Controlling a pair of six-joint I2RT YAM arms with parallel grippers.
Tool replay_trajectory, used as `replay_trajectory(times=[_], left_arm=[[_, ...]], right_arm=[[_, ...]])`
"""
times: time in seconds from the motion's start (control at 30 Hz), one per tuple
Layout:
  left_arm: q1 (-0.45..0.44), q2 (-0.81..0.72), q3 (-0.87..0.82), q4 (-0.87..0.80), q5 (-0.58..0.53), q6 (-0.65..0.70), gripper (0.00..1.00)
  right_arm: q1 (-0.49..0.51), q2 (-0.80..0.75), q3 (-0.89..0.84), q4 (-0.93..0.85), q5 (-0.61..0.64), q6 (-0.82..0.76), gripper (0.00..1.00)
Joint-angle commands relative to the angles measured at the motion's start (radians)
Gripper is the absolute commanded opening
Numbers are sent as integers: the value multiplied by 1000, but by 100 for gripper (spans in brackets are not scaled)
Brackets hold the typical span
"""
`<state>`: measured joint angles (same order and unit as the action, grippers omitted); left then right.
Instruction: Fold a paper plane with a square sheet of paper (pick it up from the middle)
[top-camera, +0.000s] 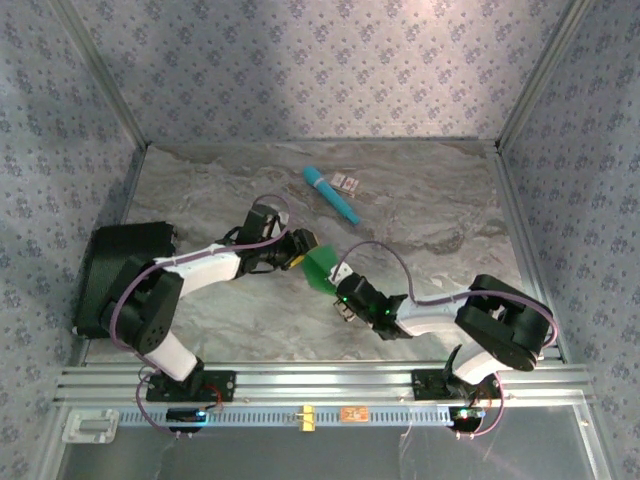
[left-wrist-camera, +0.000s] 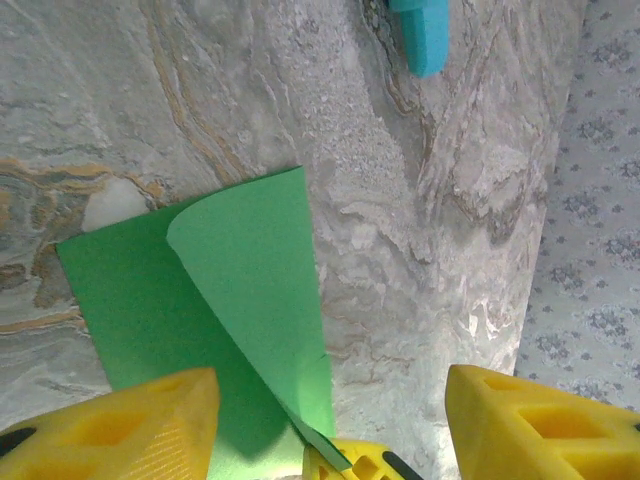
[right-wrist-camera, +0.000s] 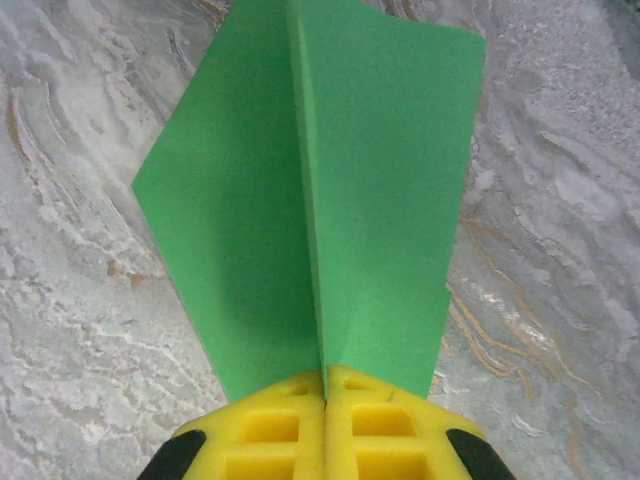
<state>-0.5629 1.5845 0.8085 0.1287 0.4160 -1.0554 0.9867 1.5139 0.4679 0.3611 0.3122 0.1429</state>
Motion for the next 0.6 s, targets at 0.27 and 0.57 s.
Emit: replay_trajectory(times=[0.27, 0.57], left_arm=[[9, -37, -22, -22, -16, 18, 61], [8, -24, -16, -21, -13, 18, 59]], right_arm=[[-125, -12, -24, 68, -312, 113, 5], [-220, -2, 21, 13, -531, 193, 5]])
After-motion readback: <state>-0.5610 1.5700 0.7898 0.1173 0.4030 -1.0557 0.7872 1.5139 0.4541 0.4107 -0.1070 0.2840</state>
